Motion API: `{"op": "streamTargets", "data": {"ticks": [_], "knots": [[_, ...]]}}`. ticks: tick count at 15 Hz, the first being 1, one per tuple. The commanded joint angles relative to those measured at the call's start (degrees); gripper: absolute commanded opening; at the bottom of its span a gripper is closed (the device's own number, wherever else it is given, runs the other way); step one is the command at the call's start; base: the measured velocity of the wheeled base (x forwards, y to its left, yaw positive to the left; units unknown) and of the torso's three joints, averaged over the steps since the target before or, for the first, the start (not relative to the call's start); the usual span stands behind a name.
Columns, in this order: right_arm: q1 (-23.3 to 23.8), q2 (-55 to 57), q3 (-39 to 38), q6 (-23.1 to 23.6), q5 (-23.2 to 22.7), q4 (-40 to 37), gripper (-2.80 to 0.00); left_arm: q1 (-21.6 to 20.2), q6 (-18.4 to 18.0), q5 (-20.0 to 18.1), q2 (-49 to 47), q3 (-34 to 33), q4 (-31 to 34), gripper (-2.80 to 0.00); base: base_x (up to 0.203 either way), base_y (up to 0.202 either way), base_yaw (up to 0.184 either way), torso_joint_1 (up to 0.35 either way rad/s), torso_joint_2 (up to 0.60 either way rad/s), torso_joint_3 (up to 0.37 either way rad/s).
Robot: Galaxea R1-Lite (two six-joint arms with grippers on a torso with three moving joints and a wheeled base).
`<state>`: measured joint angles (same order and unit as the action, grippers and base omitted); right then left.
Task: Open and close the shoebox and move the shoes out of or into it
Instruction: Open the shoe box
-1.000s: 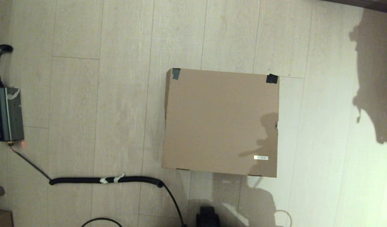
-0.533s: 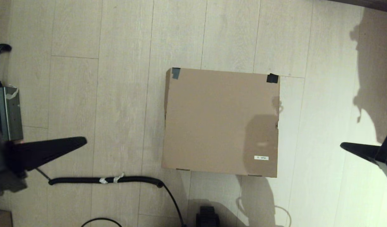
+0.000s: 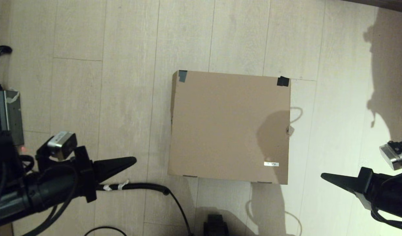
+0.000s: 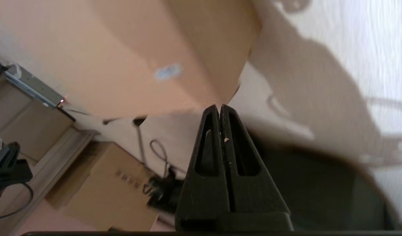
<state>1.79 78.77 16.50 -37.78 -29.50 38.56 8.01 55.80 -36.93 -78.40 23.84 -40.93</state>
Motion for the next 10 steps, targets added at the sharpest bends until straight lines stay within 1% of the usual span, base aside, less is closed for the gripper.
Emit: {"op": "streamTargets", "data": {"ticks": [1,3,5,6,7,8,9,10], "knots": [[1.5,9.5,-0.8,1.1,-0.5,5.6,-2.8,0.0,-0.1,-0.5,-7.5,-1.1,-1.6,-2.8,0.0,0.0,0.0,0.0,0.0,0.0],[2.3,16.8,0.0,3.9,-1.8,10.8,-2.8,0.0,-2.0,-1.5,-14.6,-0.4,-6.8,-2.8,0.0,0.0,0.0,0.0,0.0,0.0],[2.6,22.6,0.6,5.1,-4.1,20.5,-2.8,-0.1,-3.8,-2.0,-22.4,-0.3,-16.8,-2.8,0.0,0.0,0.0,0.0,0.0,0.0],[2.6,24.0,1.1,5.3,-4.8,23.9,-2.8,-0.1,-5.2,-2.1,-25.5,-0.2,-21.1,-2.8,0.0,0.0,0.0,0.0,0.0,0.0],[2.4,24.1,2.3,5.1,-5.1,24.2,-2.8,-0.1,-8.7,-2.3,-27.8,0.2,-23.5,-2.8,0.0,0.0,0.0,0.0,0.0,0.0],[1.7,24.4,2.9,5.0,-5.1,24.2,-2.8,-0.1,-11.8,-2.3,-29.4,0.8,-24.3,-2.8,0.0,0.0,0.0,0.0,0.0,0.0],[1.6,25.5,3.2,5.1,-5.1,24.3,-2.8,-0.1,-13.8,-2.3,-30.7,1.4,-24.6,-2.8,0.0,0.0,0.0,0.0,0.0,0.0],[1.5,27.0,3.9,5.2,-5.1,24.3,-2.8,-0.1,-14.9,-2.4,-32.0,1.9,-24.7,-2.8,0.0,0.0,0.0,0.0,0.0,0.0]]}}
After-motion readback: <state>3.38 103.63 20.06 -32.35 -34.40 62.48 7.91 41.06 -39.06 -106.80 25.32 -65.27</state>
